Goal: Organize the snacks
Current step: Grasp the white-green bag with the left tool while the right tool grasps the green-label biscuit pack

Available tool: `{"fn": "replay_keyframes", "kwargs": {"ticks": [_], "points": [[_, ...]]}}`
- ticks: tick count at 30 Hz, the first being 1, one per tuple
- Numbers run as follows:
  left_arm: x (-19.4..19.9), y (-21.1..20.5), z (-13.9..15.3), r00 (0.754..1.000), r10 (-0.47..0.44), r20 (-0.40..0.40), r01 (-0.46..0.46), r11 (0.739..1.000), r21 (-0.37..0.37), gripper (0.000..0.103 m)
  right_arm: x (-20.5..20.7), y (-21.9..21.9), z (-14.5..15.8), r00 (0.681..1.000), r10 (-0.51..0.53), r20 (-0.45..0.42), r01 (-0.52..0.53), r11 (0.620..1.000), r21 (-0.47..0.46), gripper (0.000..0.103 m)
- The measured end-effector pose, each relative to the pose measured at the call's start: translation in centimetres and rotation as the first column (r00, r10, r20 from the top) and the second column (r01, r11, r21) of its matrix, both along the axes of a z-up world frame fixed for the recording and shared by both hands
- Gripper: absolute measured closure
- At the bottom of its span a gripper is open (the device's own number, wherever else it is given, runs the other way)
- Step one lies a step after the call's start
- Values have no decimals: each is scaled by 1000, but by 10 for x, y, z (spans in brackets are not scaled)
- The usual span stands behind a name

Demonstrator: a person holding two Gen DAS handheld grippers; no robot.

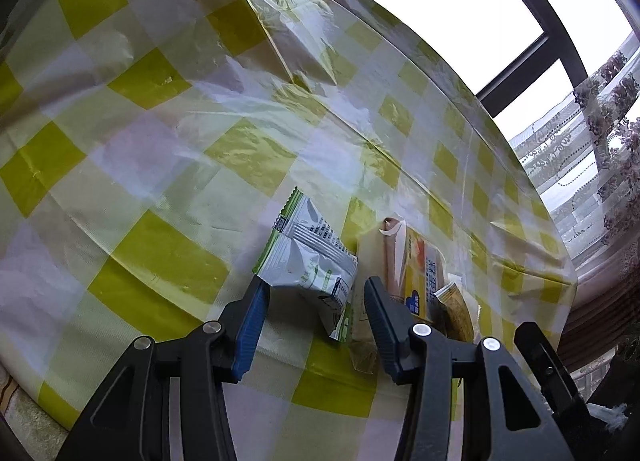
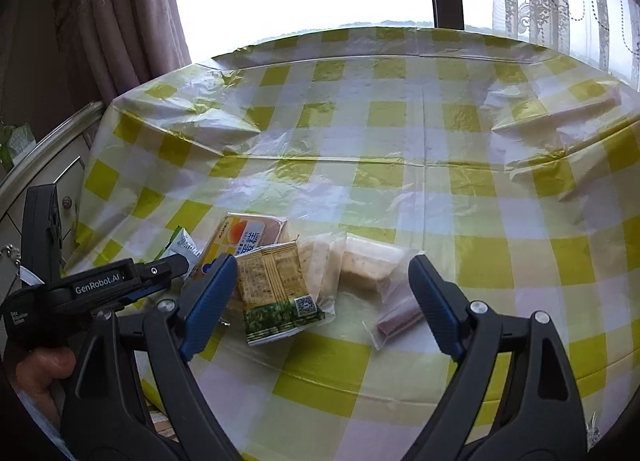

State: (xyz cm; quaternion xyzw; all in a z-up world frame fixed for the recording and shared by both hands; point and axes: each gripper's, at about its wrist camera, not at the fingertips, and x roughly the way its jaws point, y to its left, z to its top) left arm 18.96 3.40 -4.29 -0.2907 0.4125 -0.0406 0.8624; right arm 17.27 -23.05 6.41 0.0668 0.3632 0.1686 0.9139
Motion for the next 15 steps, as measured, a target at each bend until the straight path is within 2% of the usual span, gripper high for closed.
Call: {"fn": "replay_keyframes", "kwargs": {"ticks": [7, 9, 13, 15], "points": [[21, -6, 2, 999, -39, 7, 39, 998, 57, 53, 2, 17, -7, 998, 52, -24, -53, 996, -69, 14], [25, -5, 2, 999, -42, 6, 42, 997, 70, 54, 5, 22, -11, 997, 73, -37, -76, 994, -79, 19], [32, -6, 2, 998, -60, 5, 59, 991, 118, 59, 15, 23, -21, 994, 72, -84, -77, 995, -62, 21], [35, -11, 3, 997, -74, 4, 72, 985, 159, 59, 21, 23, -25, 992, 66, -105, -73, 996, -59, 27]]}}
